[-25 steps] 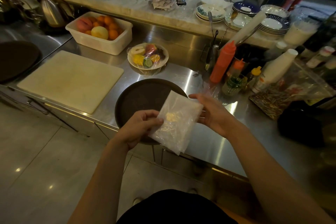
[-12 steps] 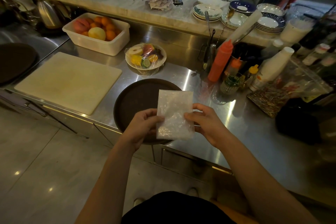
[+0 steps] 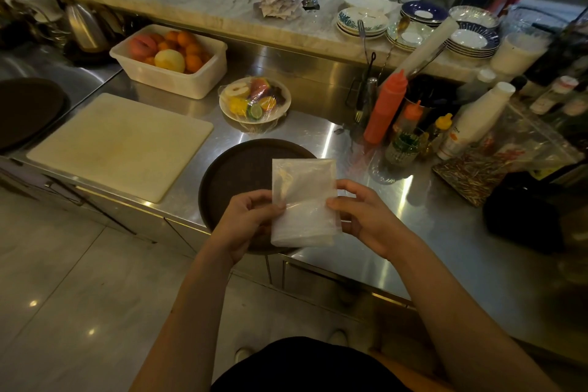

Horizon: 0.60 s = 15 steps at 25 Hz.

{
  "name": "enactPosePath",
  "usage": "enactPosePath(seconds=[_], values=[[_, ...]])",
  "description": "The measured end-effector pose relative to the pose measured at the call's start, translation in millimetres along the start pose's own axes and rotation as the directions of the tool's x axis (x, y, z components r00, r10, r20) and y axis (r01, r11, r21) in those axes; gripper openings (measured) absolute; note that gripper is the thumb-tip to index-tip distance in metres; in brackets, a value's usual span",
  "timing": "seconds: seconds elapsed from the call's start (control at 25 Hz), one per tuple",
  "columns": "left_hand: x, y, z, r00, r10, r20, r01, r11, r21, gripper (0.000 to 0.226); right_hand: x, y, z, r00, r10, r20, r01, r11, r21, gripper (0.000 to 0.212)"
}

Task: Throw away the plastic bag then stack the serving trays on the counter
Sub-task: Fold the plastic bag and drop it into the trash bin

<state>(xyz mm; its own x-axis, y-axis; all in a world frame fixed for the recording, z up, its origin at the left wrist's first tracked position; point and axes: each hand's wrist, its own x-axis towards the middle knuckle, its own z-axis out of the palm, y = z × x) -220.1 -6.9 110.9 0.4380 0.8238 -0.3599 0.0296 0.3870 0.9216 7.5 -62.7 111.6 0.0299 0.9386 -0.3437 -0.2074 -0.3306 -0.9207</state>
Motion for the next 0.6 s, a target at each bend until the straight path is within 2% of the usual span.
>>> enactPosePath(seconds=[0.32, 0.44, 0.6], values=[[-0.8, -2.4, -2.6, 0.999, -0.045, -0.002, 0.045, 0.997, -0.064, 0.024, 1.7, 0.6, -1.2, 0.998, -0.064, -0.023, 0.062, 0.997, -0.052, 0.029], [-2.1, -4.7, -5.5, 0.998, -0.054, -0.01, 0.054, 0.997, -0.058, 0.024, 3.9, 2.7, 2.7, 0.994, -0.08, -0.068, 0.072, 0.992, -0.104, 0.028], [-8.2, -8.3, -5.8, 0.997, -0.018, -0.076, 0.017, 1.0, -0.014, 0.028, 7.6, 2.9, 6.1, 0.997, -0.068, -0.033, 0.06, 0.981, -0.185, 0.027]])
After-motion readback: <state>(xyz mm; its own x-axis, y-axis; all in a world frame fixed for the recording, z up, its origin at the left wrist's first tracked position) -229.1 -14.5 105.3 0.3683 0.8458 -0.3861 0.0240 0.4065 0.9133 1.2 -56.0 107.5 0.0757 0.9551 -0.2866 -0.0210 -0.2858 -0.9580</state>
